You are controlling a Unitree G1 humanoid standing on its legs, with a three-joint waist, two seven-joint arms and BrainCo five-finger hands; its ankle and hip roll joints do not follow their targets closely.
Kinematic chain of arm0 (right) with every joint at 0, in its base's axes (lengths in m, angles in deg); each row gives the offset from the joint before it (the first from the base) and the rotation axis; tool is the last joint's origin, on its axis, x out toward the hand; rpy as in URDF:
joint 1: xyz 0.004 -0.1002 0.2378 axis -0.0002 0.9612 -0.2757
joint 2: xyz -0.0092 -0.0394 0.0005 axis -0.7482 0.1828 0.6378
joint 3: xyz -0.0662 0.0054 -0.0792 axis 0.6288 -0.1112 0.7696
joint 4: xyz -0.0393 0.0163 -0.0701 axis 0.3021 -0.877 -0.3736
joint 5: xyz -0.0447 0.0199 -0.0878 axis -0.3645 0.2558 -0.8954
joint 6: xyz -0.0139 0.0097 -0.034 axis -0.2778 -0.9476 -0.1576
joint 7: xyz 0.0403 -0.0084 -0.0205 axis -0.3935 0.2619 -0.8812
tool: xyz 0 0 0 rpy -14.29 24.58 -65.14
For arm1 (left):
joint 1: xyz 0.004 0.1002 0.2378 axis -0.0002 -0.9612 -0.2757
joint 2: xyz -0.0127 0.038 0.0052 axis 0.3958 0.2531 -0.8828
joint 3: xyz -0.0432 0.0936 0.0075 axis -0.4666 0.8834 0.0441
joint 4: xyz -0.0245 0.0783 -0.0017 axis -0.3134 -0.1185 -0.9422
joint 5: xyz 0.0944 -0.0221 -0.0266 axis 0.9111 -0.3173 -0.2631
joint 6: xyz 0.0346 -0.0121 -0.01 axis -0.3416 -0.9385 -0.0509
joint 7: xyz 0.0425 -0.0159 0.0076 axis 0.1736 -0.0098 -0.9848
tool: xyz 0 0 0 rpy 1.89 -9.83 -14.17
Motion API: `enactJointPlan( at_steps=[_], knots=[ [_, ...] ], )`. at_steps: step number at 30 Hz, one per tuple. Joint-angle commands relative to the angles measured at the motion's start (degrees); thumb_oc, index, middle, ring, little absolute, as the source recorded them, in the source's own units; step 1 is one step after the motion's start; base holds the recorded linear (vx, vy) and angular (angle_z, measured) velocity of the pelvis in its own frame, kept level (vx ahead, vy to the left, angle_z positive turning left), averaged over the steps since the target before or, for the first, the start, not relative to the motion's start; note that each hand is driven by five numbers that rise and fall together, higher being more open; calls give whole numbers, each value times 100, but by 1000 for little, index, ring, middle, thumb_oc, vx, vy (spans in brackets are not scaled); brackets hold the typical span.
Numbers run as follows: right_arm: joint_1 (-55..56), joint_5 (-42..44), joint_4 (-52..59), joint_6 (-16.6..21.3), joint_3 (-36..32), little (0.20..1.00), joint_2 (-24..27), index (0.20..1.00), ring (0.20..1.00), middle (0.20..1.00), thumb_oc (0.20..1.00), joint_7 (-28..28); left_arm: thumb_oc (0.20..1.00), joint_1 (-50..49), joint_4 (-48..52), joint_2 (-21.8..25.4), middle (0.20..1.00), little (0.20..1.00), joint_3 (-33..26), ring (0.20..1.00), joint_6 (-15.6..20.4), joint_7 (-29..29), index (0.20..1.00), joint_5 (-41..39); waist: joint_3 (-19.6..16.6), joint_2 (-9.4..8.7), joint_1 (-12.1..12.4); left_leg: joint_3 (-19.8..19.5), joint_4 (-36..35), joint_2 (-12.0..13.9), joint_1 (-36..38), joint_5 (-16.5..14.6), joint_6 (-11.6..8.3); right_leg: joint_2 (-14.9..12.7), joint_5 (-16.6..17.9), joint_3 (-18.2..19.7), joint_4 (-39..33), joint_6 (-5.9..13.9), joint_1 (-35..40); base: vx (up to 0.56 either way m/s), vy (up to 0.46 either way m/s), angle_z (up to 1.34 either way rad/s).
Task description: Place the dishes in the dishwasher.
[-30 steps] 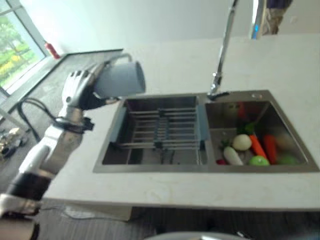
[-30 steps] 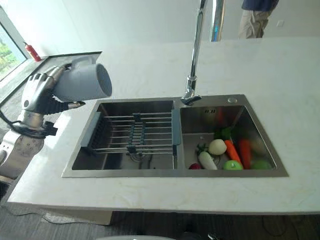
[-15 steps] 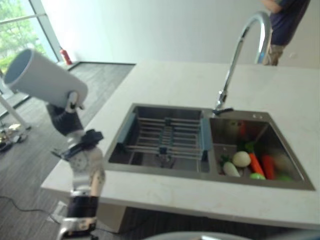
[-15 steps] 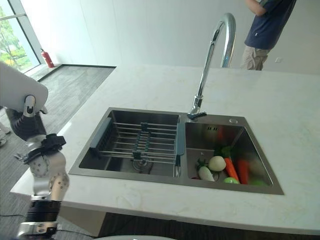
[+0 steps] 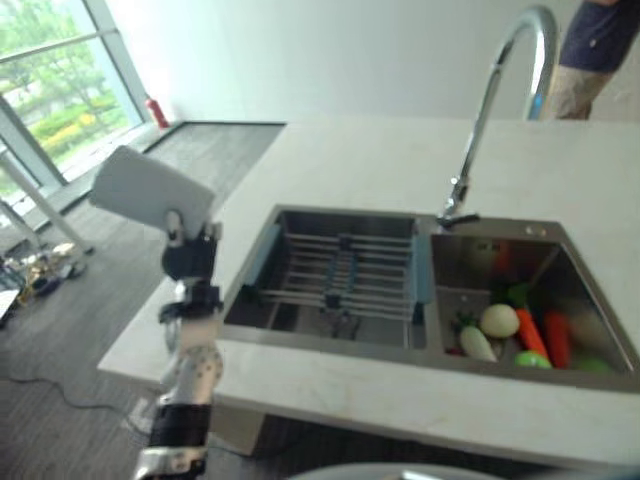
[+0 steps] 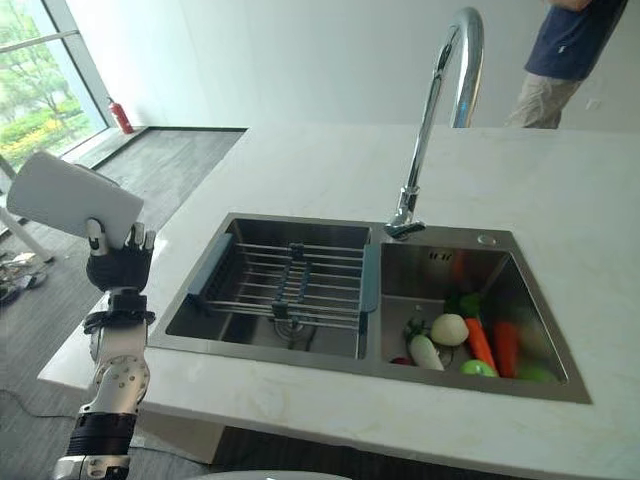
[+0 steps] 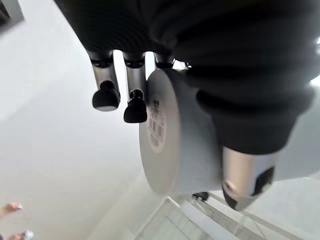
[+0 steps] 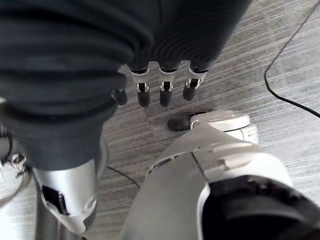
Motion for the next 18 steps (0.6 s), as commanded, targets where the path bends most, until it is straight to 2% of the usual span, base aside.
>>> enactJointPlan(
  at_steps=[1, 2, 5, 7, 9, 10, 12, 14, 15, 17, 18],
  knots=[
    [-488, -101, -126, -92, 87, 1000, -104, 1000, 1000, 1000, 1000, -12, 200, 572, 224, 399, 200, 200, -284, 200, 79, 233, 200, 78, 402, -227, 183, -311, 494, 289, 17, -501, -224, -307, -547, -22, 139, 72, 368, -60, -165, 15],
    [-500, -81, -120, -87, 129, 1000, -105, 1000, 1000, 1000, 1000, 20, 200, 538, 250, 370, 200, 200, -268, 200, 64, 213, 200, 89, 414, -196, 199, -300, 468, 349, -11, -369, -274, -263, -569, -74, 136, 32, 379, -69, -102, 21],
    [-456, -68, 40, -68, 233, 1000, -83, 1000, 1000, 1000, 1000, 163, 200, 574, 266, 216, 200, 200, -98, 200, -199, 445, 200, -62, 526, -24, 216, -213, 142, 632, -367, 643, -560, -40, -708, -380, 152, -129, 432, -162, 39, 48],
    [-528, 83, 123, -127, 266, 1000, -17, 1000, 1000, 1000, 1000, 362, 200, 696, 130, 65, 200, 200, 102, 200, -275, 696, 200, -154, 627, -11, 236, -127, 192, 656, -660, 757, -581, -39, -816, -581, 293, -202, 424, -308, 155, 121],
    [-680, 263, 206, -196, 235, 1000, 87, 1000, 1000, 1000, 1000, 513, 200, 822, -171, -31, 200, 200, 339, 200, -252, 1138, 200, -354, 734, -83, 74, 300, 837, 487, -676, 364, -388, -233, -841, -778, 631, -229, 266, -365, 309, 170],
    [-711, 257, 207, -192, 162, 1000, 117, 1000, 1000, 1000, 1000, 514, 200, 868, -183, -7, 200, 200, 519, 200, -189, 1265, 200, -400, 756, -140, -68, 643, 1283, 424, -559, 140, -232, -364, -759, -855, 760, -213, 158, -213, 343, 170],
    [-680, 168, 183, -172, 52, 1000, 132, 1000, 1000, 1000, 1000, 499, 200, 911, -142, -5, 200, 200, 682, 200, -198, 1351, 200, -428, 731, -168, -205, 879, 1598, 423, -268, -178, -203, -453, -775, -898, 888, -156, 101, -136, 377, 109],
    [-605, 134, 58, -105, -121, 1000, 145, 1000, 1000, 1000, 1000, 462, 200, 961, -104, 10, 200, 200, 834, 200, -293, 1427, 200, -384, 689, -95, -264, 1043, 954, 200, 133, -524, -90, -619, -602, -1092, 1023, 41, -11, -66, 462, 93],
    [-594, 126, 33, -106, -183, 1000, 138, 1000, 1000, 1000, 1000, 445, 200, 961, -116, 39, 200, 200, 858, 200, -305, 1460, 200, -371, 681, -96, -259, 1039, 855, 136, 209, -631, -50, -696, -520, -1105, 1033, 110, -37, -29, 506, 155],
    [-656, 194, 109, -219, -263, 1000, 2, 1000, 1000, 1000, 1000, 498, 200, 941, 246, 183, 200, 200, 819, 200, -537, 1325, 200, -52, 670, -143, -10, 847, 741, -274, 282, -1006, 145, -1227, 7, -1209, 1007, 408, -136, -32, 633, 174],
    [-663, 175, 131, -238, -269, 1000, -32, 1000, 1000, 1000, 1000, 536, 200, 922, 314, 211, 200, 200, 802, 200, -554, 1279, 200, -23, 665, -147, 31, 818, 741, -309, 281, -1029, 167, -1282, 43, -1222, 1028, 422, -141, -8, 543, 97]
  ],
)
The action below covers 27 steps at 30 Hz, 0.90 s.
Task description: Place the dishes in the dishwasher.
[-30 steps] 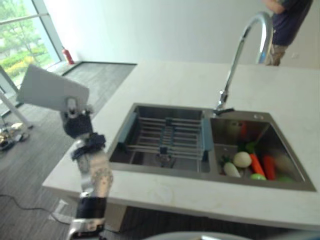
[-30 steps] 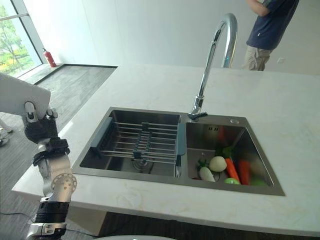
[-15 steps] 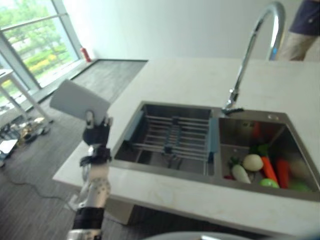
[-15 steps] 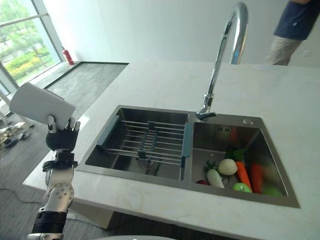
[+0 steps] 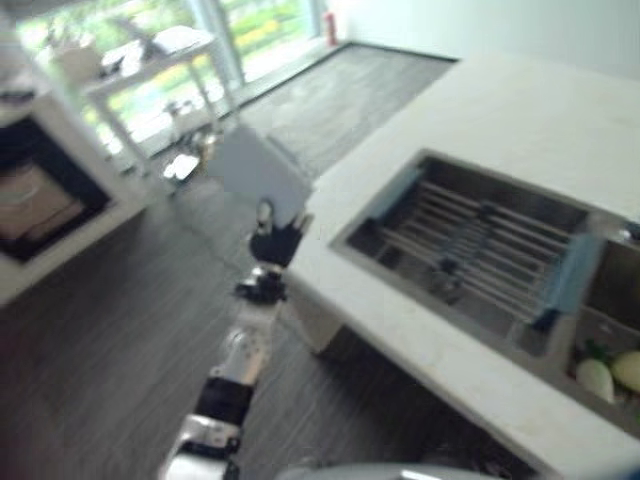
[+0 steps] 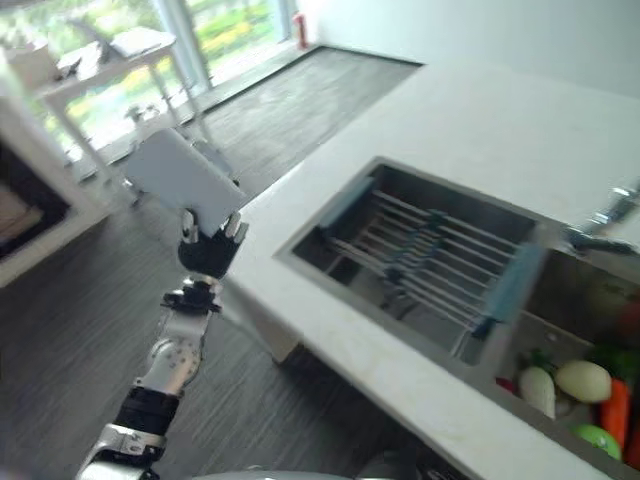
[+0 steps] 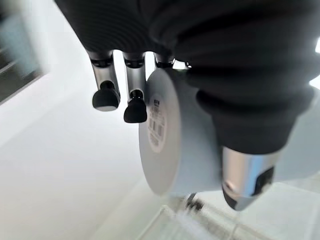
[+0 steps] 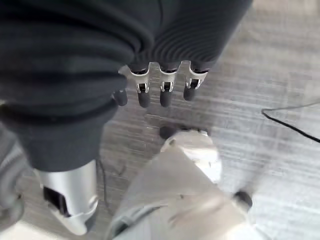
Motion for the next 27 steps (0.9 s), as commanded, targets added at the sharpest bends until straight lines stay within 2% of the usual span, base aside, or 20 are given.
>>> enactJointPlan(
  at_steps=[1, 3, 4, 5, 6, 8, 9, 11, 12, 13, 14, 15, 17, 19, 21, 25, 27],
  knots=[
    [-452, -31, -146, -32, 377, 1000, -323, 1000, 1000, 1000, 1000, 96, 200, -22, 813, 372, 200, 200, -438, 200, 5, -102, 200, 319, -169, 35, 352, -431, -52, 407, 99, -195, -506, 452, 433, 174, -1492, 347, 242, 2, 324, 61],
    [-432, -147, -127, -29, 382, 1000, -392, 1000, 1000, 1000, 1000, 90, 200, -17, 872, 448, 200, 200, -507, 200, -43, -251, 200, 322, -199, 24, 444, -571, -11, 301, 50, -254, -406, 336, 483, 232, -1385, 360, 238, -24, 285, 69],
    [-434, -212, -120, -13, 412, 1000, -426, 1000, 1000, 1000, 1000, 63, 200, 9, 846, 485, 200, 200, -525, 200, -33, -289, 200, 308, -211, 0, 459, -612, 7, 231, -45, -165, -328, 310, 555, 281, -1350, 276, 179, 41, 263, 102],
    [-408, -122, -247, 81, 471, 1000, -471, 1000, 1000, 1000, 1000, -5, 200, 103, 518, 492, 200, 200, -312, 200, 21, -50, 200, 254, -288, -29, 302, -1223, -7, 79, -171, -110, -114, 1006, 38, 1350, -1142, 142, 101, 115, 191, 93],
    [-337, -128, -363, 178, 555, 1000, -479, 1000, 1000, 1000, 1000, -152, 200, 135, 331, 375, 200, 200, -153, 200, 97, 82, 200, 354, -351, -93, 194, -1675, -185, -68, -192, 2, -6, 1594, -259, 1925, -1149, 19, 39, 205, 73, 283],
    [-316, 125, -522, 233, 669, 1000, -495, 1000, 1000, 1000, 1000, -312, 200, 158, 214, 261, 200, 200, -35, 200, 82, 276, 200, 415, -387, -96, 75, -2065, -325, -230, -199, 75, 46, 2116, -352, 2460, -1166, -147, -162, 107, -131, 371],
    [-344, 246, -527, 184, 714, 1000, -517, 1000, 1000, 1000, 1000, -321, 200, 145, 271, 218, 200, 200, -40, 200, 15, 279, 200, 453, -374, -77, 81, -2186, -331, -243, -224, 77, 57, 2181, -474, 2510, -1132, -218, -171, 22, -229, 152],
    [-375, 274, -572, 38, 755, 1000, -553, 1000, 1000, 1000, 1000, -332, 200, 5, 423, 162, 200, 200, -50, 200, 23, 220, 200, 434, -424, -67, 160, -2263, -368, -268, -290, 170, 11, 2260, -482, 2411, -1354, -285, -75, -33, -193, 132],
    [-362, 215, -641, 22, 730, 1000, -558, 1000, 1000, 1000, 1000, -356, 200, -165, 494, 129, 200, 200, -112, 200, 1, 403, 200, 490, -451, -45, 206, -2118, -277, -227, -350, 156, -46, 2273, -498, 2311, -1531, -347, 33, -35, -86, 140],
    [-353, 137, -659, -4, 723, 1000, -553, 1000, 1000, 1000, 1000, -399, 200, -234, 587, 184, 200, 200, -84, 200, 19, 382, 200, 388, -445, -29, 185, -1822, -84, -172, -417, 108, -111, 2249, -495, 2152, -1643, -389, 126, -80, 16, 93],
    [-356, 470, -618, -57, 657, 1000, -519, 1000, 1000, 1000, 1000, -313, 200, -173, 674, 160, 200, 200, -1, 200, -160, 466, 200, 234, -375, -34, 86, -1079, 352, 50, -624, 68, -291, 2132, -511, 1838, -1699, -452, 224, -106, 124, 108],
    [-369, 549, -600, -86, 614, 1000, -470, 1000, 1000, 1000, 1000, -332, 200, -154, 677, 159, 200, 200, 88, 200, -103, 478, 200, 178, -341, -38, 60, -972, 594, 189, -803, 125, -408, 2074, -525, 1697, -1713, -484, 270, -117, 176, 182],
    [-409, 494, -588, -131, 576, 1000, -387, 1000, 1000, 1000, 1000, -397, 200, -175, 770, 151, 200, 200, 138, 200, -35, 393, 200, 143, -318, -33, 89, -1076, 650, 302, -901, 226, -515, 2008, -530, 1589, -1741, -490, 307, -60, 216, 216],
    [-424, 503, -668, -129, 532, 1000, -265, 1000, 1000, 1000, 1000, -469, 200, -233, 782, 144, 200, 200, 98, 200, -7, 429, 200, 108, -359, 22, 134, -1206, 311, 500, -801, 409, -631, 1921, -599, 1478, -1714, -462, 331, -2, 311, 35],
    [-450, 609, -780, -40, 421, 1000, -196, 1000, 1000, 1000, 1000, -452, 200, -182, 714, 101, 200, 200, 77, 200, -98, 494, 200, 132, -432, 116, 106, -1144, -152, 609, -630, 474, -713, 1805, -648, 1340, -1648, -380, 316, 53, 362, -15],
    [-413, 384, -778, 68, 310, 1000, -253, 1000, 1000, 1000, 1000, -510, 200, -50, 478, 302, 200, 200, 112, 200, -23, 524, 200, 167, -538, 184, 40, -1061, -686, 448, -217, 436, -578, 1501, -369, 1250, -1780, -2, 330, 81, 362, 14],
    [-417, 326, -777, 90, 369, 1000, -290, 1000, 1000, 1000, 1000, -534, 200, -44, 505, 340, 200, 200, 78, 200, -43, 452, 200, 163, -565, 172, 65, -1029, -740, 422, -169, 402, -523, 1444, -295, 1220, -1838, 65, 330, 30, 129, -5]
  ],
)
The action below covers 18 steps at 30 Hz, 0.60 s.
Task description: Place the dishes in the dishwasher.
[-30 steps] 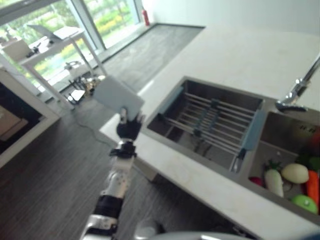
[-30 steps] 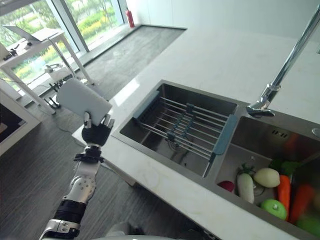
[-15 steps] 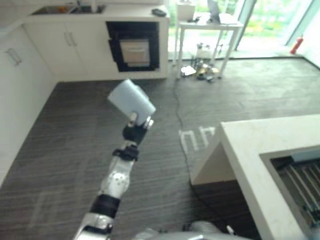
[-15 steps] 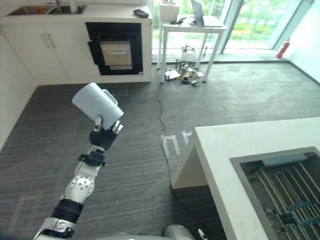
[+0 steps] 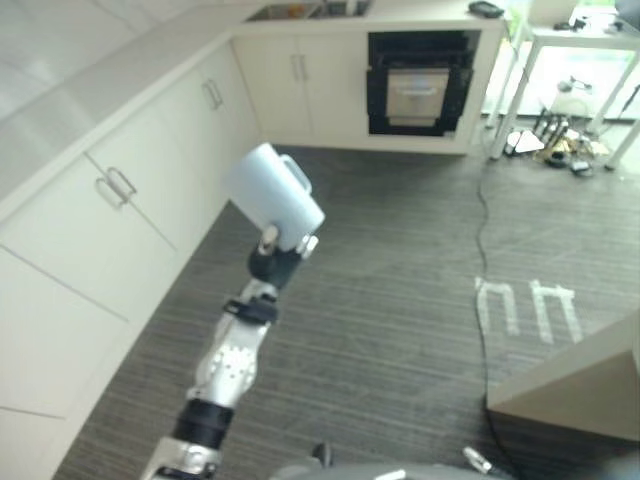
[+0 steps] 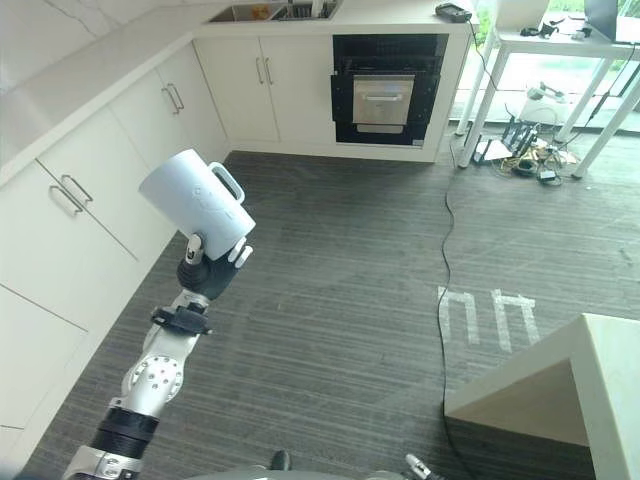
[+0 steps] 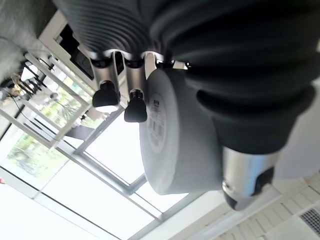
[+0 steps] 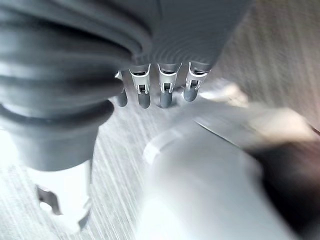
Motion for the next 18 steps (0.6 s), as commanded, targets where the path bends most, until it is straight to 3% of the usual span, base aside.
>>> enactJointPlan(
  at_steps=[1, 3, 6, 13, 14, 16, 18],
  knots=[
    [-159, 16, -164, 130, 193, 1000, 114, 1000, 1000, 1000, 1000, -186, 200, 436, 136, -372, 200, 200, -312, 200, 192, 94, 200, -1, -309, 165, -5, 85, 57, 262, -67, -395, -167, 760, -452, -111, -3, -378, -222, 17, 104, -2],
    [-173, -2, -66, 152, 297, 1000, -5, 1000, 1000, 1000, 1000, -128, 200, 415, 167, -349, 200, 200, -328, 200, 107, 51, 200, 67, -344, 113, 46, 108, 46, 207, -51, -446, -90, 679, -350, -119, -87, -299, -245, 3, 98, 3],
    [-177, 437, 67, -34, 375, 1000, -87, 1000, 1000, 1000, 1000, -515, 200, 365, 263, -351, 200, 200, -421, 200, 5, 56, 200, 120, -344, 49, 88, 175, 25, 199, -32, -490, -46, 647, -264, -113, -219, -261, -245, -12, 25, -12],
    [-154, 426, 85, -386, 494, 1000, -99, 1000, 1000, 1000, 1000, -1210, 200, 159, 468, -369, 200, 200, -543, 200, -151, 137, 200, 243, -376, -103, 205, 458, 13, 280, 18, -528, -113, 647, 17, -296, -653, -181, -165, -18, -47, -15],
    [-15, -56, -199, -431, 151, 1000, 314, 1000, 1000, 1000, 1000, -658, 200, 272, -225, -599, 200, 200, -429, 200, 761, 84, 200, 192, 67, -57, -227, 92, 49, 535, -120, -56, -391, 1438, -314, 443, -320, -663, -223, 49, -78, -6],
    [22, 32, -328, -308, 159, 1000, 285, 1000, 1000, 1000, 1000, -770, 200, 401, -413, -696, 200, 200, -441, 200, 710, 162, 200, 307, 48, -34, -265, 125, 164, 585, -157, -88, -412, 1455, -474, 422, -161, -728, -234, 81, -49, 1],
    [5, -199, -340, -415, 233, 1000, 313, 1000, 1000, 1000, 1000, -806, 200, 425, -573, -720, 200, 200, -500, 200, 807, 155, 200, 148, 91, -80, -299, 76, 1068, 447, -374, -448, -331, 1410, -621, 584, 86, -836, -289, 87, -15, 7]
  ],
)
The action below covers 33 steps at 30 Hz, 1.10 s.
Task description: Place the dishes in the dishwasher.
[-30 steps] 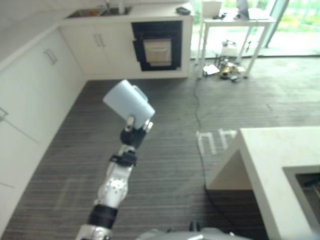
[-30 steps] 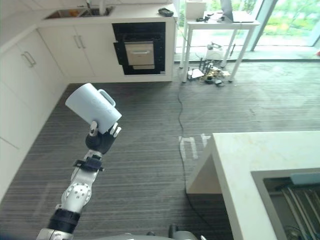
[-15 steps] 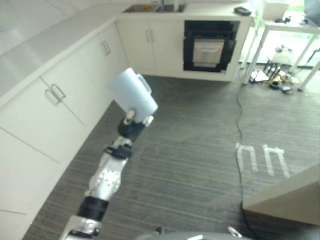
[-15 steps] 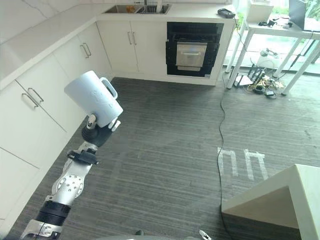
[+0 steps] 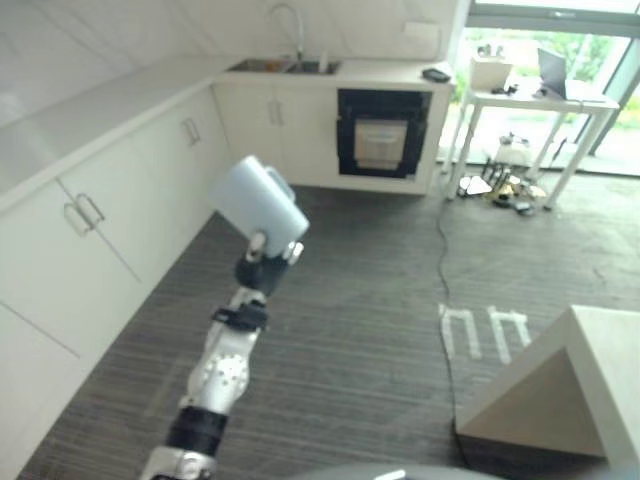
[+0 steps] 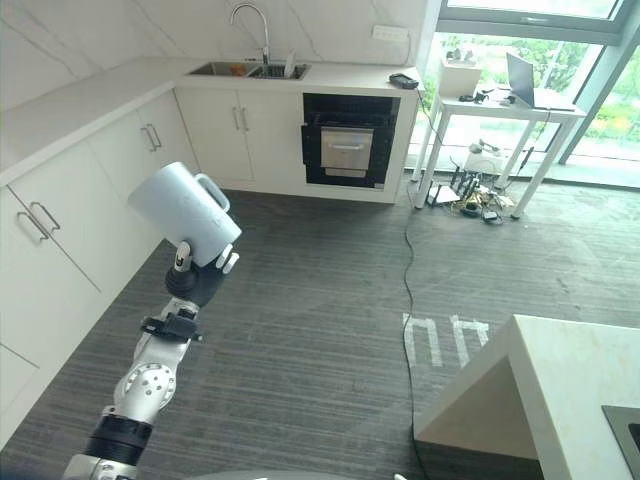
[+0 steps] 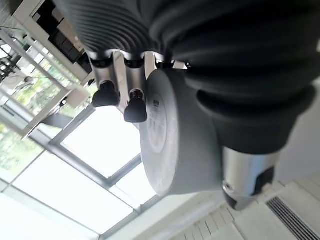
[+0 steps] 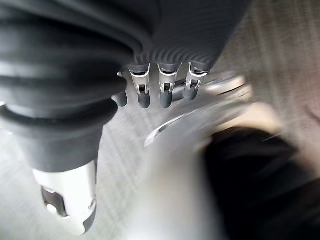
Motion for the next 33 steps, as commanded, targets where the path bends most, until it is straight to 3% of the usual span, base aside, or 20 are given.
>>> enactJointPlan(
  at_steps=[1, 4, 5, 6, 8, 10, 13, 16, 17, 19, 21, 22, 24, 25, 27, 28, 29, 31, 32, 33],
  knots=[
    [-311, -341, -115, -30, -160, 1000, 198, 1000, 1000, 1000, 1000, -4, 200, 646, 253, -86, 200, 200, -361, 200, 339, 168, 200, 71, 708, -14, -103, -29, 1516, -246, -486, -677, 142, 574, -473, 479, 791, -705, -402, 118, 37, -12],
    [-446, -514, -134, -220, -179, 1000, 289, 1000, 1000, 1000, 1000, 133, 200, 517, 430, -57, 200, 200, -196, 200, 321, 78, 200, 140, 760, 83, -15, -102, 1158, -82, -518, -338, 40, 569, -516, 395, 866, -707, -324, 261, 301, -10],
    [-510, -882, -244, -149, -170, 1000, 373, 1000, 1000, 1000, 1000, 75, 200, 462, 465, -82, 200, 200, -243, 200, 320, 74, 200, 103, 766, 243, 55, -230, 431, 273, -513, 245, -196, 564, -661, 379, 856, -691, -166, 398, 570, 18],
    [-510, -894, -273, -107, -156, 1000, 383, 1000, 1000, 1000, 1000, 92, 200, 449, 405, -102, 200, 200, -260, 200, 342, 129, 200, 102, 766, 262, 71, -223, 304, 349, -542, 315, -239, 522, -697, 379, 835, -660, -91, 444, 639, 23],
    [-485, -851, -303, -64, -174, 1000, 388, 1000, 1000, 1000, 1000, 175, 200, 444, 289, -118, 200, 200, -261, 200, 389, 166, 200, 156, 765, 259, 89, -169, 254, 381, -575, 213, -245, 349, -734, 352, 804, -549, 51, 295, 467, 18],
    [-486, -620, -297, 6, -249, 1000, 380, 1000, 1000, 1000, 1000, 353, 200, 465, 179, -24, 200, 200, -255, 200, 478, 113, 200, 376, 787, 247, 109, -185, 550, 255, -608, -131, -166, -91, -647, 339, 941, -230, -22, 290, 593, 1],
    [-418, -173, -264, 57, -527, 1000, 386, 1000, 1000, 1000, 1000, 257, 200, 528, 133, 83, 200, 200, -357, 200, 379, 27, 200, 458, 812, 173, 156, -250, 1043, 4, -755, -457, 25, -414, -632, 402, 1134, -23, 35, 229, 430, -15],
    [-225, -385, -47, 166, -564, 1000, 310, 1000, 1000, 1000, 1000, 73, 200, 697, 159, 390, 200, 200, -347, 200, 184, -172, 200, 861, 784, 178, 262, -73, 1111, -416, -508, -744, 488, -1108, 91, -191, 2628, -218, -670, 323, 579, -4],
    [-230, -354, -30, 163, -531, 1000, 307, 1000, 1000, 1000, 1000, 63, 200, 706, 189, 420, 200, 200, -354, 200, 165, -220, 200, 904, 786, 191, 270, -3, 1085, -434, -447, -761, 520, -1064, 36, -227, 2766, -268, -750, 291, 333, -32],
    [-281, 28, -92, 181, -471, 1000, 292, 1000, 1000, 1000, 1000, 12, 200, 771, 223, 498, 200, 200, -228, 200, 93, -208, 200, 1069, 780, 183, 202, 48, 1043, -545, -316, -847, 618, -373, -409, -69, 2620, -390, -802, 314, 165, -38],
    [-301, 152, -104, 163, -488, 1000, 236, 1000, 1000, 1000, 1000, -36, 200, 772, 293, 553, 200, 200, -117, 200, 92, -235, 200, 1241, 779, 98, 163, 57, 1073, -716, -255, -944, 694, -94, -395, -179, 2264, -372, -931, 368, 8, 15],
    [-333, 22, -96, 173, -428, 1000, 181, 1000, 1000, 1000, 1000, -87, 200, 843, 355, 614, 200, 200, -88, 200, -31, -258, 200, 1428, 792, -14, 74, 73, 1107, -846, -158, -1081, 743, 51, -178, -44, 1690, -274, -1140, 652, -194, 52],
    [-475, 304, 64, 154, -323, 1000, 101, 1000, 1000, 1000, 1000, 26, 200, 884, 618, 661, 200, 200, 111, 200, -319, -273, 200, 1686, 751, -196, -94, -116, 1163, -1117, 137, -1503, 849, 39, 904, 361, 776, 38, -1723, 803, -355, 67],
    [-546, 327, 101, 77, -340, 1000, 79, 1000, 1000, 1000, 1000, 112, 200, 875, 616, 677, 200, 200, 180, 200, -323, -221, 200, 1759, 725, -195, -118, -191, 1162, -1127, 302, -1637, 867, 32, 1027, 334, 737, 45, -1854, 672, -357, 100],
    [-613, 176, 50, -69, -339, 1000, 99, 1000, 1000, 1000, 1000, 249, 200, 773, 702, 710, 200, 200, 150, 200, -299, -180, 200, 1858, 675, -157, -152, -253, 1401, -1009, 486, -1922, 871, 101, 764, 342, 1054, -67, -1942, 632, -439, 91],
    [-626, 192, 54, -145, -310, 1000, 137, 1000, 1000, 1000, 1000, 368, 200, 625, 744, 688, 200, 200, 189, 200, -188, -284, 200, 1734, 616, -57, -183, -275, 1691, -827, 586, -1794, 735, 287, 463, 394, 1346, -248, -1922, 718, -623, 29],
    [-603, 206, 86, -133, -259, 1000, 204, 1000, 1000, 1000, 1000, 356, 200, 495, 821, 658, 200, 200, 124, 200, -191, -281, 200, 1721, 581, 57, -210, -322, 2386, -505, 514, -1102, 435, 553, 116, 444, 1497, -564, -1764, 666, -657, -29],
    [-558, -84, 146, 109, -181, 1000, 364, 1000, 1000, 1000, 1000, 178, 200, 309, 878, 638, 200, 200, 65, 200, -66, -323, 200, 1716, 576, -32, -167, -21, 4407, -252, -381, -326, 302, 685, -267, 378, 1503, -1028, -1228, 824, -746, -49],
    [-550, -108, 126, 168, -202, 1000, 362, 1000, 1000, 1000, 1000, 164, 200, 341, 839, 615, 200, 200, 55, 200, -116, -270, 200, 1707, 627, -71, -110, -32, 4507, -249, -762, -525, 438, 678, -335, 431, 1487, -1039, -1049, 844, -485, -65],
    [-602, -167, 123, 171, -207, 1000, 347, 1000, 1000, 1000, 1000, 141, 200, 286, 898, 626, 200, 200, 62, 200, -134, -204, 200, 1755, 678, -52, 2, -78, 3786, -463, -892, -700, 553, 706, -401, 538, 1425, -946, -845, 651, -103, -123]
  ],
)
